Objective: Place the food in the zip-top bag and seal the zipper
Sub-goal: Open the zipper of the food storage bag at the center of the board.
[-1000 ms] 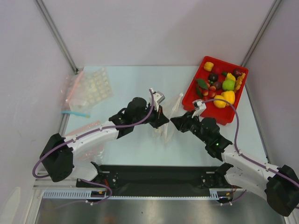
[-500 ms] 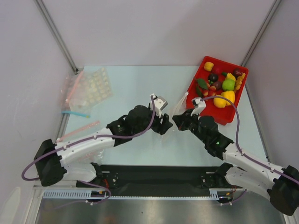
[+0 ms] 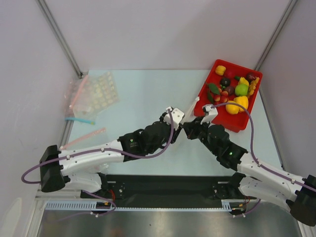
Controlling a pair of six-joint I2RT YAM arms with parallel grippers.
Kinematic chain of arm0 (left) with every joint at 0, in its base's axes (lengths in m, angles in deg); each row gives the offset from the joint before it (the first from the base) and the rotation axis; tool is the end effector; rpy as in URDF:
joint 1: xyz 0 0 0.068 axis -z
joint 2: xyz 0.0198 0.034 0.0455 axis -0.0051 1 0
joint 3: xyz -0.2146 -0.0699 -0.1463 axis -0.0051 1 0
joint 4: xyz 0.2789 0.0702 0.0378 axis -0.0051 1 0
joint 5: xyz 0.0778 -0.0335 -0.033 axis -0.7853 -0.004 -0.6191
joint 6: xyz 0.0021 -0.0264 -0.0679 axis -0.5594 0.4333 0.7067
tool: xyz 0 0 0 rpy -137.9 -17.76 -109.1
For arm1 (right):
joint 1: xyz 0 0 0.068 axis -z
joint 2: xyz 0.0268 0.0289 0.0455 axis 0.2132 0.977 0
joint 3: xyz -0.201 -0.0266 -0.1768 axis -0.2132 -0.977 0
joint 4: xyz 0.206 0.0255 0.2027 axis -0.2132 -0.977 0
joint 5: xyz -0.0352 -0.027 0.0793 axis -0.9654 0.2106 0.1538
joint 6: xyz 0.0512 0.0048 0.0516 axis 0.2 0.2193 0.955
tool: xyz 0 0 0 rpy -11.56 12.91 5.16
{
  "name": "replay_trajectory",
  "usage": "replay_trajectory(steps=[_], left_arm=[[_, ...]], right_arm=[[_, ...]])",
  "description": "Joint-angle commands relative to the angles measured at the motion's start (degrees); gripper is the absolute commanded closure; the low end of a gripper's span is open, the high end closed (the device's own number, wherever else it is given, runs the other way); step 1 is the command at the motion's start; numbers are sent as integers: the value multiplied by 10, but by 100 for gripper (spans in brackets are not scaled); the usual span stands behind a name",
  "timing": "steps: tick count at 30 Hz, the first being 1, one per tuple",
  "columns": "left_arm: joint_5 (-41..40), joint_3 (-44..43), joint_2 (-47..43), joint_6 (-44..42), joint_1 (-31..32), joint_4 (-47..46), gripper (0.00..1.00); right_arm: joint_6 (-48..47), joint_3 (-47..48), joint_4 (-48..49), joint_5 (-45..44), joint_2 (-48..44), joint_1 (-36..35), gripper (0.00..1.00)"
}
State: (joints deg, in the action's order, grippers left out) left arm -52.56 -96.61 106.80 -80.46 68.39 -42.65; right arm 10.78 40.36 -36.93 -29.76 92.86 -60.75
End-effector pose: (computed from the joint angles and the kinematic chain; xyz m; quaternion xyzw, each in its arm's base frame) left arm 0.1538 -0.3095 0.3071 0.2940 0.7491 -0.1896 0.5626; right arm 0.1868 0.1874 0.2618 -0.0471 0.7532 0.3264 0.5691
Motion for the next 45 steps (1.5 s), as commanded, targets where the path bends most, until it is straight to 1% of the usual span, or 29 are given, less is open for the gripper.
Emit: replay_trajectory(steps=[1,2,6,9,18,21,22,24,25,27,28,29,30,34,39,41,42,44,45], left_arm=[[-67,-34,18,-20,14,11,51],[-74,-33,19,-23,18,10,50],[-91,-37,29,-38,36,4,50],[-100,-48,49,-42,43,10,53],[-115,-73,101,-40,54,22,51],[-142,-86,122,-33,54,33,52],[-172,-95,128,-31,54,47,54],[-193,-108,143,-20,54,59,65],[-210,-111,147,-18,54,66,76],[-227,-120,152,-9,54,76,88],[-231,-122,152,-6,54,82,95],[-243,-121,151,-2,54,84,98],[-247,-121,149,-1,53,85,100],[-252,-108,123,5,44,90,100],[-251,-88,70,13,24,96,100],[-272,-81,57,9,20,102,100],[-305,-80,46,9,18,114,100],[-330,-76,36,8,13,119,100],[-338,-72,23,8,11,123,100]], right_arm=[[-8,26,4,-31,-6,-6,100],[-7,27,3,-37,-5,-8,100],[-5,27,2,-42,-4,-8,100],[-2,26,3,-46,-4,-8,100],[2,26,2,-47,-4,-8,100],[2,26,1,-49,-4,-8,100],[2,26,2,-48,-4,-9,100],[3,26,1,-49,-5,-8,100],[3,26,0,-50,-5,-9,100],[2,26,-1,-50,-5,-9,100],[2,27,-2,-53,-5,-8,100],[2,26,-3,-57,-4,-9,100],[2,26,-5,-60,-4,-9,100],[4,27,-9,-70,-1,-8,100],[10,28,-9,-67,11,-3,100],[14,30,-16,-65,15,4,100],[20,32,-19,-65,19,8,100],[28,35,-34,-66,22,20,100],[38,37,-39,-66,25,26,98]])
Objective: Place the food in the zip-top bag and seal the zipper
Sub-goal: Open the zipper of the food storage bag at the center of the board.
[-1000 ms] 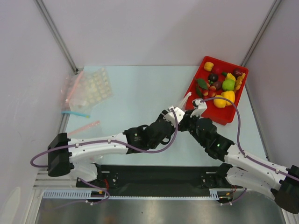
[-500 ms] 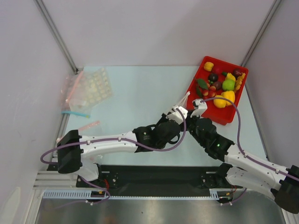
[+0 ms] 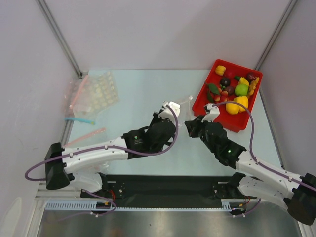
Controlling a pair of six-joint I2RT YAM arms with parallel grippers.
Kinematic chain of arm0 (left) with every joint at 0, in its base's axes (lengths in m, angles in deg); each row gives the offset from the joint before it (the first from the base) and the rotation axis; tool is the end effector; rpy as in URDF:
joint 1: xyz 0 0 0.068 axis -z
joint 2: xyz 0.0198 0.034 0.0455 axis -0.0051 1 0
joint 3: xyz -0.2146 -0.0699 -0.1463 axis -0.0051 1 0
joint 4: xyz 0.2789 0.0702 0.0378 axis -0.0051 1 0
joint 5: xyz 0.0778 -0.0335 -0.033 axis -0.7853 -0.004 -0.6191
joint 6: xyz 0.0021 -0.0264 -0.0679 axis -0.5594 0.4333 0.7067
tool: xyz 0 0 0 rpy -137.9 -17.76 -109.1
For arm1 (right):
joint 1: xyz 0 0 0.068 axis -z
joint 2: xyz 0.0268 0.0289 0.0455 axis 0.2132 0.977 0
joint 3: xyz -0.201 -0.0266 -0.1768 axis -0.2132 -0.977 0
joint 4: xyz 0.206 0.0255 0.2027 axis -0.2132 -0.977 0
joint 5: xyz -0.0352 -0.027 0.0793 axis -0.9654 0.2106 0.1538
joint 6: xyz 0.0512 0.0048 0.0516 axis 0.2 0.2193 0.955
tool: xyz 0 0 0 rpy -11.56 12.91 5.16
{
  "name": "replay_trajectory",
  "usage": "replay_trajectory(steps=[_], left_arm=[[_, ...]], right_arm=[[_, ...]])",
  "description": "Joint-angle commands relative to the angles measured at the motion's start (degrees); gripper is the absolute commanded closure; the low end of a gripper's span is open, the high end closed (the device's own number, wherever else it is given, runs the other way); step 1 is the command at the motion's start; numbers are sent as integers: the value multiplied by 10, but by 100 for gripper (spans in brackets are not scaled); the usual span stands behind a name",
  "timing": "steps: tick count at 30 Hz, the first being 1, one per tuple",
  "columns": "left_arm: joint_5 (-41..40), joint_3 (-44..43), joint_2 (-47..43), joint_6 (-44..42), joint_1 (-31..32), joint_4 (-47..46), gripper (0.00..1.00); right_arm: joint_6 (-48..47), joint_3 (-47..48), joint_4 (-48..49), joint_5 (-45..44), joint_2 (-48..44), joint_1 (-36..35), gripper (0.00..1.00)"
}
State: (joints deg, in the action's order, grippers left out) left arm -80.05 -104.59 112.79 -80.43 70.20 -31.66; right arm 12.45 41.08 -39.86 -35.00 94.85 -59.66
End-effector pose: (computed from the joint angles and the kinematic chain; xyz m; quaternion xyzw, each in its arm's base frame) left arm 0.1652 -0.3085 0.3141 0.2052 0.7723 0.0266 0.6006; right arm 0.1961 0.1823 0.2520 -0.0072 0.7755 0.2793 0.5662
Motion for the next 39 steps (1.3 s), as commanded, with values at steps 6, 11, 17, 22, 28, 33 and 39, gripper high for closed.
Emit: replay_trajectory(steps=[6,11,17,22,28,33,39], left_arm=[[-53,25,-67,9,-30,14,100],[-25,28,-50,-9,-30,-6,100],[21,9,2,-14,-30,-8,100],[87,5,26,-11,-29,-19,100],[124,-46,115,26,-46,15,100],[115,-45,110,50,-89,46,100],[99,26,-7,60,-126,18,100]], right_arm=[[46,30,-24,23,25,57,89],[43,36,-6,69,73,71,44],[29,51,6,111,120,73,43],[27,52,11,115,132,74,44],[67,54,-13,35,159,83,43],[110,60,-44,21,190,110,45],[112,58,-44,10,194,118,48]])
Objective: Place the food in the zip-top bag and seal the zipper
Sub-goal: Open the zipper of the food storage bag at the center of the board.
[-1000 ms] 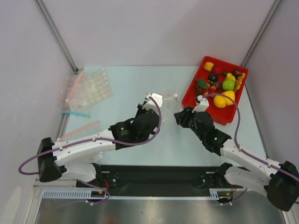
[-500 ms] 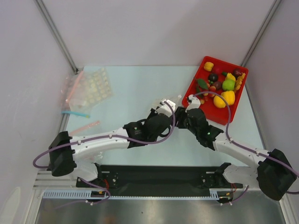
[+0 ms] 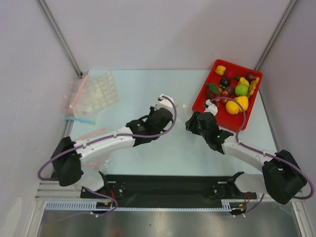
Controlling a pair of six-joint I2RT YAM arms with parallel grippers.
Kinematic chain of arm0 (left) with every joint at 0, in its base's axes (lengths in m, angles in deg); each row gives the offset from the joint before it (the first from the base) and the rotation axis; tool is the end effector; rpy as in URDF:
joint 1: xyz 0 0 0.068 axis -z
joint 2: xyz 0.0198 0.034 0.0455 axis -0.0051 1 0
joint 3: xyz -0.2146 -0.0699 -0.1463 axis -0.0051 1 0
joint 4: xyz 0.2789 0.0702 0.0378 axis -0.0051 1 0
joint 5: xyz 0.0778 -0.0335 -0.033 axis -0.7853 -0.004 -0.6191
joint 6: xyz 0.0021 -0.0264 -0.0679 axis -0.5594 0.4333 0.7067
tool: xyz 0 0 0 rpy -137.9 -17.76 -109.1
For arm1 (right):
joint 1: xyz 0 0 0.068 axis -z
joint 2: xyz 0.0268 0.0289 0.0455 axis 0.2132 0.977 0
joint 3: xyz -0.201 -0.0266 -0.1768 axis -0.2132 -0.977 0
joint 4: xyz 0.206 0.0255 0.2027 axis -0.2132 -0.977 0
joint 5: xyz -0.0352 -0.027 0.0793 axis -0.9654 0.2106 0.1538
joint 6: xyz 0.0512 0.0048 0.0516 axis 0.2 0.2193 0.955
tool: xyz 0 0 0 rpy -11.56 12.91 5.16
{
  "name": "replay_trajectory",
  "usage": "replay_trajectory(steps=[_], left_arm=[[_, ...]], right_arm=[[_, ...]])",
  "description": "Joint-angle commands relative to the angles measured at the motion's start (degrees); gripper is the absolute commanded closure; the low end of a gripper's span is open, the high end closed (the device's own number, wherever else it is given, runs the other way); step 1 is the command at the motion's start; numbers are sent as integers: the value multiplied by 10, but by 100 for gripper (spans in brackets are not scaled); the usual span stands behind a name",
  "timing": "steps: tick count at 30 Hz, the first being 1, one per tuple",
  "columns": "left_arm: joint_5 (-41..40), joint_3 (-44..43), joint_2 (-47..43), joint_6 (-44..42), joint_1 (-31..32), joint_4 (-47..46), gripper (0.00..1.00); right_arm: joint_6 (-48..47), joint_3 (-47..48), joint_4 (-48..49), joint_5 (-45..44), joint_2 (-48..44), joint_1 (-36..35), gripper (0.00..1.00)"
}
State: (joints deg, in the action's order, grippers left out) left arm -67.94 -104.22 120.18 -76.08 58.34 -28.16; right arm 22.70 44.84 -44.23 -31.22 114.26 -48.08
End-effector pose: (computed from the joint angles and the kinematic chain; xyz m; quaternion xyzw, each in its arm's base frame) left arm 0.2314 -0.2943 0.2567 0.2003 0.8344 0.0443 0.5116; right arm 0.2592 0.1658 0.1770 0.1028 0.8644 0.1953 0.4517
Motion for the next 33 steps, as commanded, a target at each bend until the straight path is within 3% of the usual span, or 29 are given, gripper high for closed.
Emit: replay_trajectory(steps=[1,6,13,19,22,25,33], left_arm=[[-26,31,-93,11,-7,-24,100],[2,38,-90,8,-7,-42,100],[-28,-2,-42,12,-8,3,100],[-35,9,-52,0,-8,-10,100],[7,31,-51,-9,-7,-53,100],[49,27,-22,-5,-7,-72,100],[68,-9,28,1,-7,-44,100]], right_arm=[[9,21,-1,-28,-1,3,48],[-5,22,12,-4,0,2,50],[-11,17,11,-2,-22,2,48],[-73,2,56,79,-58,2,38],[-79,-13,73,99,-77,2,28],[-82,-20,73,95,-97,3,22],[-96,-34,56,25,-161,4,23]])
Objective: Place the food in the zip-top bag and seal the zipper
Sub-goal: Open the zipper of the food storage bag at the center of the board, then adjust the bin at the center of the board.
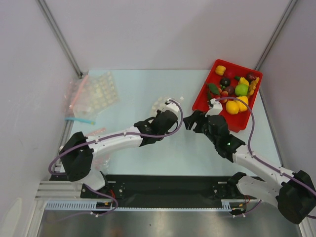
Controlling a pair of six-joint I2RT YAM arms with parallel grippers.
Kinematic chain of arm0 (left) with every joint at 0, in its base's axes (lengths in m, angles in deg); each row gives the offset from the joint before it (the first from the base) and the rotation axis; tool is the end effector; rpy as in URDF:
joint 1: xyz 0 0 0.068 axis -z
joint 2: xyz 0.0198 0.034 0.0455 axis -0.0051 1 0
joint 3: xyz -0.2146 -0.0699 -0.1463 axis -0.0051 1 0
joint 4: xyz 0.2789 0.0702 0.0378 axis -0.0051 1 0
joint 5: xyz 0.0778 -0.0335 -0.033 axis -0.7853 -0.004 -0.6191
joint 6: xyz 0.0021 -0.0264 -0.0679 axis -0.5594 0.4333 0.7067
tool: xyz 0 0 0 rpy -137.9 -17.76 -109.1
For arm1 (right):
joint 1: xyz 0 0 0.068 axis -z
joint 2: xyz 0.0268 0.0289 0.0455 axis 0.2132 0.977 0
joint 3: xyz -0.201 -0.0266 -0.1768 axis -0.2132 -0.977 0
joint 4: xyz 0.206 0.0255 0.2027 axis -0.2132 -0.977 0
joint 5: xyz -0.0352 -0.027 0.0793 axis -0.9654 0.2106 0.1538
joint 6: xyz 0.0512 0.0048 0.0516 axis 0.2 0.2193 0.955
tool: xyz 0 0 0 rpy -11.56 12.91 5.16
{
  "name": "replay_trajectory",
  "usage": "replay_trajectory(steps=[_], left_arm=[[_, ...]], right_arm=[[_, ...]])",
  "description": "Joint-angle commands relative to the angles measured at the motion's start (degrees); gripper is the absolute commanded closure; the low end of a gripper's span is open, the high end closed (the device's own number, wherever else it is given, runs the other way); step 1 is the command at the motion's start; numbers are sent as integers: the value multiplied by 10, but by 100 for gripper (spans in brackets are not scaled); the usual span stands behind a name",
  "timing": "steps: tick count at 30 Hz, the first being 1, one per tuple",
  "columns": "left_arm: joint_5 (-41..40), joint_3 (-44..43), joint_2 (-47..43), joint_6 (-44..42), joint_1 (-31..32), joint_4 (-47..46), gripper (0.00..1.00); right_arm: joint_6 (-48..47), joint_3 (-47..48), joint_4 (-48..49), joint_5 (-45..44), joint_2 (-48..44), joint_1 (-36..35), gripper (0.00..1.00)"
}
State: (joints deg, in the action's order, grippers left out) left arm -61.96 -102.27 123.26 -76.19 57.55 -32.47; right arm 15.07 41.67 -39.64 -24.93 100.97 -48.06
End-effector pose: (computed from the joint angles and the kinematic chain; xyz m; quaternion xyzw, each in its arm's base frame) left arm 0.2375 -0.3034 0.2293 0.2235 0.8433 0.0109 0.4887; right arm 0.2368 0.1576 0.2287 0.0301 0.8059 0.2716 0.5252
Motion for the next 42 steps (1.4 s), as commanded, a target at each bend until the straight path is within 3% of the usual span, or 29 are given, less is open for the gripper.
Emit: replay_trajectory(steps=[1,5,10,16,24,27,29,31,38,42], left_arm=[[6,-27,-8,2,0,-1,100],[-19,-19,-25,-6,1,-2,100],[-23,-18,-29,-9,1,-1,100],[-21,-17,-37,-12,0,4,100],[-6,-13,-60,-12,1,7,100],[-7,-16,-60,-11,0,9,100],[-8,-17,-59,-11,1,11,100],[-10,-18,-60,-10,1,13,100],[-11,-13,-78,-8,1,15,100],[-6,-10,-87,-7,1,10,100]], right_arm=[[-25,-4,7,-48,-35,5,23],[-56,-7,11,-127,-64,8,24],[-136,20,54,-194,-16,41,24],[-164,172,-27,-103,117,137,25],[-278,367,-103,-160,295,160,24],[-291,411,-130,-107,353,190,24],[-294,449,-145,-81,380,205,20],[-307,503,-178,-74,432,208,0],[-339,643,-270,-131,579,211,0],[-345,677,-306,-160,632,215,1]])
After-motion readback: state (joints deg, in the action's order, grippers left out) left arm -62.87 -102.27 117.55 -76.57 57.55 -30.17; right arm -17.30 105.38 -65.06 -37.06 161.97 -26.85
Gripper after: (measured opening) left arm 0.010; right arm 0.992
